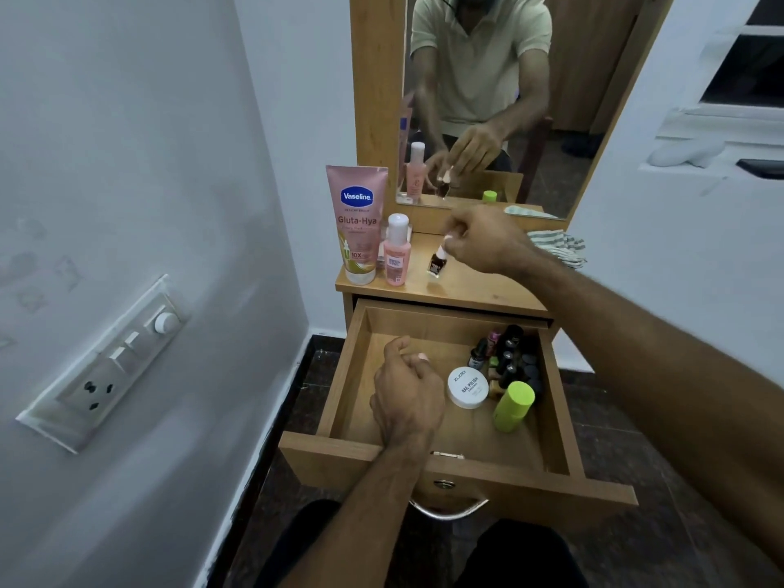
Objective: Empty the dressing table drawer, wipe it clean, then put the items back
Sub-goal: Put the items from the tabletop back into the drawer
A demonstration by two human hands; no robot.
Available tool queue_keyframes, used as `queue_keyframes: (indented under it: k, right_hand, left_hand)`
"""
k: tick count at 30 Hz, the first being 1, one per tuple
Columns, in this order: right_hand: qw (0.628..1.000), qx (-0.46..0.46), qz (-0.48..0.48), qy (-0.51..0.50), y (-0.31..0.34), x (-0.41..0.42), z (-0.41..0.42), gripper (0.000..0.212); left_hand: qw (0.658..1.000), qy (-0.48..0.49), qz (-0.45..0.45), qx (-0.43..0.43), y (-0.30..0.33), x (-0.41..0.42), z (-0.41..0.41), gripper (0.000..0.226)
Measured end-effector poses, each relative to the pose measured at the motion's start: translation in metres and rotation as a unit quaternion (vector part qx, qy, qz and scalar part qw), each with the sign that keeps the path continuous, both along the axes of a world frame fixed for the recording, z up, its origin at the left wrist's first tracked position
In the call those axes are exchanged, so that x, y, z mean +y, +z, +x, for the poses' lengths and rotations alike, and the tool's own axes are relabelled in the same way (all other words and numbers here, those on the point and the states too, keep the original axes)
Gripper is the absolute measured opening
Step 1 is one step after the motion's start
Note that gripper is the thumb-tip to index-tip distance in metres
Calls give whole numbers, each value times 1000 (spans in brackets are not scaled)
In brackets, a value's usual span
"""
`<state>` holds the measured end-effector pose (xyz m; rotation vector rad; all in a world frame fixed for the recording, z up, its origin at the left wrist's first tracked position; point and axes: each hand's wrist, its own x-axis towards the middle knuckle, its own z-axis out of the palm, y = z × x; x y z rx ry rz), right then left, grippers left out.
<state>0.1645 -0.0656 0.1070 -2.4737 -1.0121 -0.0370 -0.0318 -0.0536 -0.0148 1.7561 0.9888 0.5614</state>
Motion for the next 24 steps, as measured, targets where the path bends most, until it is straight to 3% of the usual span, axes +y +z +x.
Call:
queue_keyframes:
  k: [6,11,18,24]
  right_hand:
    - [987,54,-123,93,-10,-51,-22,16]
    - [980,23,-187,68,-48,-57,-28,18]
    - [970,-88,-226,29,-75,-53,-32,15]
    - [962,-118,-245,17,-93,-51,-33,17]
  left_hand:
    - [1000,1,-6,10,1,0,0,33]
    - [1000,2,2,16,4,-3,-1,34]
    - [1000,0,14,20,4,-3,-2,36]
    - [1000,0,17,22,3,-4,-1,36]
